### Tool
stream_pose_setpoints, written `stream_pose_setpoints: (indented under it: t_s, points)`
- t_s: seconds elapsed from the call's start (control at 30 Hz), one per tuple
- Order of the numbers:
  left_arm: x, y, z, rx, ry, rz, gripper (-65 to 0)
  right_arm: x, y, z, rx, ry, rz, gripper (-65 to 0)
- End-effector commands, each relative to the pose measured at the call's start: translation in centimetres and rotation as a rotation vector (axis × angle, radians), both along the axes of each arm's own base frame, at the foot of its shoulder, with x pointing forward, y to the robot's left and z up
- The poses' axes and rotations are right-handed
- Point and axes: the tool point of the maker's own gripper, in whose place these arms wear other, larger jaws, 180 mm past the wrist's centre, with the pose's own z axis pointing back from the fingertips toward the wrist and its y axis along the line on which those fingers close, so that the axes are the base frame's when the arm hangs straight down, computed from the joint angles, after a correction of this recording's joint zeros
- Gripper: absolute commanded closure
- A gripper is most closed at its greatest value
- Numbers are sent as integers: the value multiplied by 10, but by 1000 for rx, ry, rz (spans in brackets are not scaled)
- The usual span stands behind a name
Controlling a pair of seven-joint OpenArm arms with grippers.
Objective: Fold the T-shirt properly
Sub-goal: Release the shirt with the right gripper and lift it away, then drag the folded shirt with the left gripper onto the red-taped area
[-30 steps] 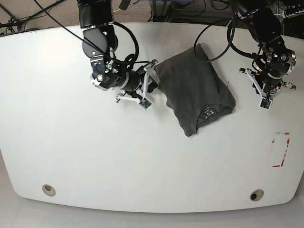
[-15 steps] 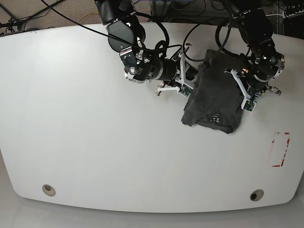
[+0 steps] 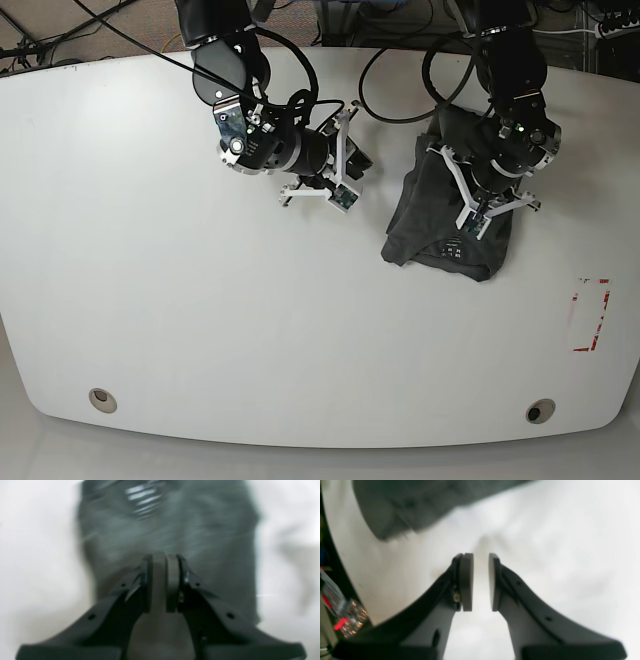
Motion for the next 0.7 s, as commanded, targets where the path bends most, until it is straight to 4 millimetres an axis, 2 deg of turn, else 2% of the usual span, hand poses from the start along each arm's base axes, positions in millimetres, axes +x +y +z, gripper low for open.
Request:
stream_pose_setpoints:
  t_s: [0.0,0.1,0.33,0.4,0.5,0.67]
  points:
    - [1,0,-11,-20,25,6,-149,5,0,16,41,-42,-14,-101]
    - [-10,0,-41,-44,118,7,-203,7,-12,17,45,-42,-63,-101]
    - [-22,42,-69,-2,185,24,-156,12,-23,20,42,-55,-95,-101]
    - [-26,72,-68,26,190,77,-153,10,-25,20,36,-60,-94,-101]
    - [-38,130,-68,60,209,202,-156,10,-33,20,14,-72,-91,-101]
    - [-29,215,-47,120,197,339,-154,10,-36,20,6,-74,-89,-101]
